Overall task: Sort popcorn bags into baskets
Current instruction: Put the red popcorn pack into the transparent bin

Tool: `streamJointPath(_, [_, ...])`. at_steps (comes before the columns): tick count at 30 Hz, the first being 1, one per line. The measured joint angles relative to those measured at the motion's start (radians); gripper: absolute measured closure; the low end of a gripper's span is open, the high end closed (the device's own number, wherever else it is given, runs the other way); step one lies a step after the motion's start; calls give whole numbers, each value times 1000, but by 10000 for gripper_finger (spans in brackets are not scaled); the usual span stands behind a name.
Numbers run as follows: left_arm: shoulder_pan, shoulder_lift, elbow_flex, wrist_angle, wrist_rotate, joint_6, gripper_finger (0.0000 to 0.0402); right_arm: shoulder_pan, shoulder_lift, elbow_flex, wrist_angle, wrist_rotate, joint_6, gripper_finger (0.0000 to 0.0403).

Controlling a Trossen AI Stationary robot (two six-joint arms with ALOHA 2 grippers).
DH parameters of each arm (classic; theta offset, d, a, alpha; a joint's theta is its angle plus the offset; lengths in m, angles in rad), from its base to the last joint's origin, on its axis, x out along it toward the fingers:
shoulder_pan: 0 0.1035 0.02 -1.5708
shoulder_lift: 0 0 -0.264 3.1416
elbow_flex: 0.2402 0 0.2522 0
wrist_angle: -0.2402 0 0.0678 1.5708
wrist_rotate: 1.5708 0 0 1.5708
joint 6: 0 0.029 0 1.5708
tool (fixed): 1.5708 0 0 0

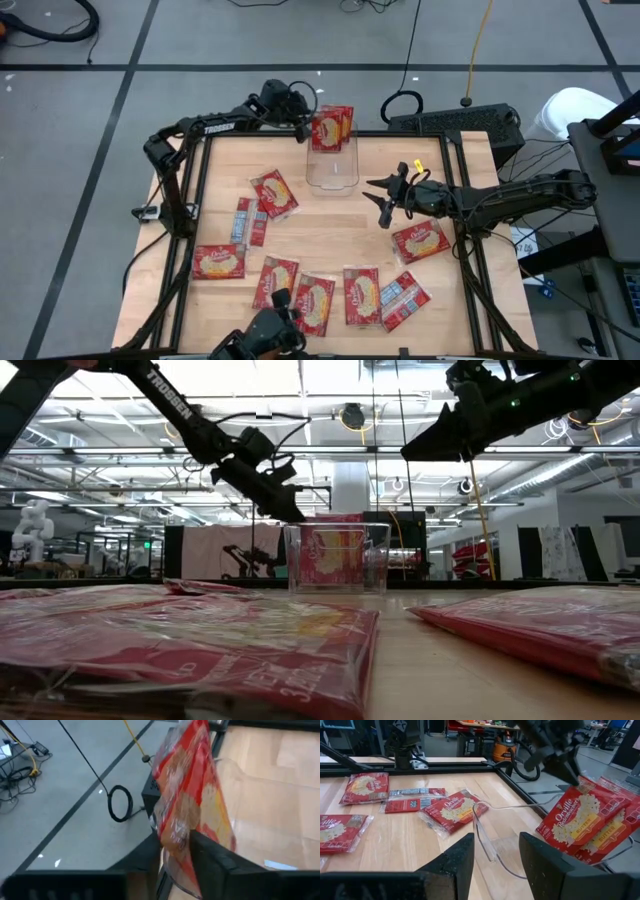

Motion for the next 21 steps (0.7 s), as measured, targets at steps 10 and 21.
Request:
streamJointPath(10, [-22, 0, -1, 57, 15, -18, 394, 2, 0, 0, -2, 0, -2, 252])
streamJointPath(21, [-86, -1, 0, 160, -65, -13, 397, 2, 0, 0, -7, 0, -3, 252])
